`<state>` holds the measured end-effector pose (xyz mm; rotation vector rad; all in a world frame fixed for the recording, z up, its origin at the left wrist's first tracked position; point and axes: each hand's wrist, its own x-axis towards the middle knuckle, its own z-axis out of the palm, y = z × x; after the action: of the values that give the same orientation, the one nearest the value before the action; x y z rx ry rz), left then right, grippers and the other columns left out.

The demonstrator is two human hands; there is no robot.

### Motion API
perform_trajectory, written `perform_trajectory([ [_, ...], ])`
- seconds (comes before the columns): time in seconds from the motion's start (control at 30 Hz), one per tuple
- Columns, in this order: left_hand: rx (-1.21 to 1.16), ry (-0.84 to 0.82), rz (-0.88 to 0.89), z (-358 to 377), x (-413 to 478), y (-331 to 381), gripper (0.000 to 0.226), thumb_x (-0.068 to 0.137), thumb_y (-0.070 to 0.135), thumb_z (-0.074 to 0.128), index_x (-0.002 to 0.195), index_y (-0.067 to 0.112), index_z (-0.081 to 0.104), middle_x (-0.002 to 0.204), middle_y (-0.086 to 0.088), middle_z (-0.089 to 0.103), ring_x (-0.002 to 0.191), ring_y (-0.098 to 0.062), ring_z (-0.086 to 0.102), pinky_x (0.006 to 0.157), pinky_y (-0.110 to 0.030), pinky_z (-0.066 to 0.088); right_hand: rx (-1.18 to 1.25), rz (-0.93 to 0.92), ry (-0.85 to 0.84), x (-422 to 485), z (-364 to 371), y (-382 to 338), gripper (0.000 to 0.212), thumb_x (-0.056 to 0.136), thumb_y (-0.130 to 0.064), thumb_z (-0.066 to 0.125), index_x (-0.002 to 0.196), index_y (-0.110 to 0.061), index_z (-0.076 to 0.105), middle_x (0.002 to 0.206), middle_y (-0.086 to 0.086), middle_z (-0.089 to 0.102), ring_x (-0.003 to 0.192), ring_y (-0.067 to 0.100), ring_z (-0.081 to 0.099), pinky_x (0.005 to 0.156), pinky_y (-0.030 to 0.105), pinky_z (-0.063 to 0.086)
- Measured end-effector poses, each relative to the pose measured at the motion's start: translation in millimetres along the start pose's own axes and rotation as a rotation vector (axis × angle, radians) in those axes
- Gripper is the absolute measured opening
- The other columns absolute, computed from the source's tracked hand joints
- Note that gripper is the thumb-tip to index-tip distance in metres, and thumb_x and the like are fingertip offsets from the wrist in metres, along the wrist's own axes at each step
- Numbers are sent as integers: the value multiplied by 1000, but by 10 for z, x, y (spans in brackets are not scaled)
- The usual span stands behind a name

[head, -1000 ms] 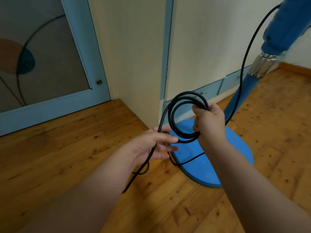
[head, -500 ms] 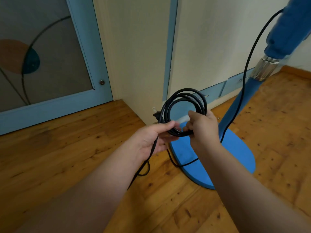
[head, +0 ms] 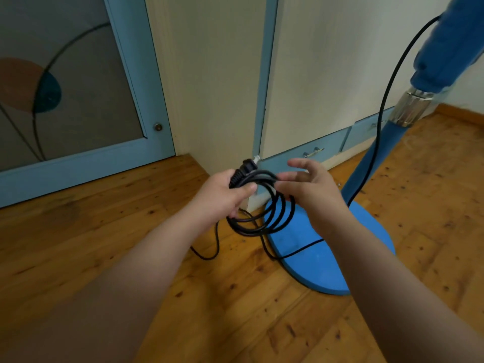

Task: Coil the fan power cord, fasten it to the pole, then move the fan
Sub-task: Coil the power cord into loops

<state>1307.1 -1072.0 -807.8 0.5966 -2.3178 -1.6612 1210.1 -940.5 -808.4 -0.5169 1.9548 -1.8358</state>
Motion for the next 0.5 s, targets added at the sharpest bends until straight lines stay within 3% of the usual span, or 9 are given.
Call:
perform_trajectory([
  [0.1,29,-72,-29,-9,-21,-7,17,89,16,58,101,4,57,45,5,42,34,-5,38,48,-27,42,-279,-17,-199,-37,-27,-42,42,74,0,70,110,-17,57,98,7,68,90,20,67,81,29,53],
  [0.17,-3,-93,-24,23,-29,27,18,88,15,59,101,3,58,46,3,41,34,-7,36,45,-26,36,-401,-23,-261,-76,33,-6,34,75,-2,69,105,-15,59,90,4,68,83,18,66,74,26,53],
  [0.33,-89,-102,-24,63,-20,120,12,83,6,63,94,4,59,52,-1,46,37,-7,40,42,-20,37,-70,43,-116,-71,130,71,5,83,-6,60,88,-7,60,40,-12,48,38,5,43,48,26,43],
  [0.43,-129,-125,-68,19,-7,144,18,77,-3,65,90,10,60,67,-2,58,51,-9,55,52,-20,50,63,72,-31,-61,151,82,7,84,-2,56,82,-9,55,37,-11,41,32,3,37,44,25,35],
  [0.5,-122,-158,-91,-9,-2,144,18,79,-3,63,90,11,60,68,0,60,56,-12,59,61,-23,54,112,79,4,-76,162,92,11,84,-1,55,82,-11,52,46,-6,41,33,4,37,42,24,36],
])
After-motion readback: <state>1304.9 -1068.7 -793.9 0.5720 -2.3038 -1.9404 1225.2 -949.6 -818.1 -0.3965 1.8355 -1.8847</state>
